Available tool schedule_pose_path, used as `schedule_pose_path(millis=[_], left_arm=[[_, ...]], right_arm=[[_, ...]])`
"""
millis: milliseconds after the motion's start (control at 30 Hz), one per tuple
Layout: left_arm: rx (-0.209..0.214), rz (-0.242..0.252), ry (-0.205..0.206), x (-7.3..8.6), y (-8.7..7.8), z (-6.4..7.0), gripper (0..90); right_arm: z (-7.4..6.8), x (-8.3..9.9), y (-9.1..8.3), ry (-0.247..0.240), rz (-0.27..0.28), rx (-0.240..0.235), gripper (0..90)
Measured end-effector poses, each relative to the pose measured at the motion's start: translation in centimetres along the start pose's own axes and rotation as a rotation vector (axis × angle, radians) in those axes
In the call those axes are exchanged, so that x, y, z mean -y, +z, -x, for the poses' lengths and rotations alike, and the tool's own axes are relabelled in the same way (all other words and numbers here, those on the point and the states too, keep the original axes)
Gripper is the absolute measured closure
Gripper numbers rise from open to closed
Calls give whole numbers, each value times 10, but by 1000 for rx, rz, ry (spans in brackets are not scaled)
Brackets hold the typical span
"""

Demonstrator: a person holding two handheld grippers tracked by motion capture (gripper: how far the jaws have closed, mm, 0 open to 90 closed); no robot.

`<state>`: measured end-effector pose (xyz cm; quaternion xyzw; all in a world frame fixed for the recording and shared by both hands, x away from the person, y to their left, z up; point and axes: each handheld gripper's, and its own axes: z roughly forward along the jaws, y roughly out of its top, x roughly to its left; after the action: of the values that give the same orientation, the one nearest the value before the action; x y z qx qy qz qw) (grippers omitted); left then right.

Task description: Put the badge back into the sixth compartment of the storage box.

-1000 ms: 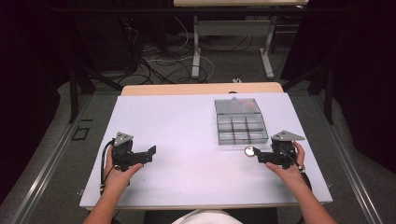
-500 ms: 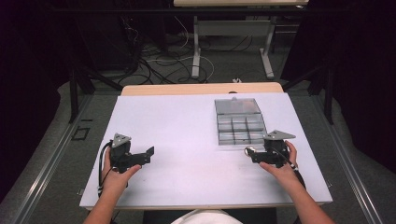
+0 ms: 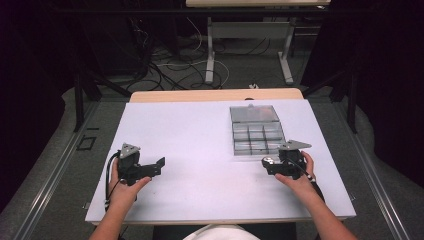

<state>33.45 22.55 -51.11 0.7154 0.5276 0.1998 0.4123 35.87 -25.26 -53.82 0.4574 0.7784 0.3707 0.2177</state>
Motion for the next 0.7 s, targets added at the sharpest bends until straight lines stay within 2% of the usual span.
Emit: schedule_pose_path(millis=[533, 567, 700], left_arm=[[-2, 0, 0, 0, 1, 0, 4], [-3, 0, 0, 0, 1, 0, 4], [-1, -4, 2, 0, 1, 0, 3]], right_arm=[[-1, 2, 11, 0, -44, -1, 249], [-2, 2, 12, 16, -45, -1, 252], [-1, 4, 14, 16, -55, -4, 258]])
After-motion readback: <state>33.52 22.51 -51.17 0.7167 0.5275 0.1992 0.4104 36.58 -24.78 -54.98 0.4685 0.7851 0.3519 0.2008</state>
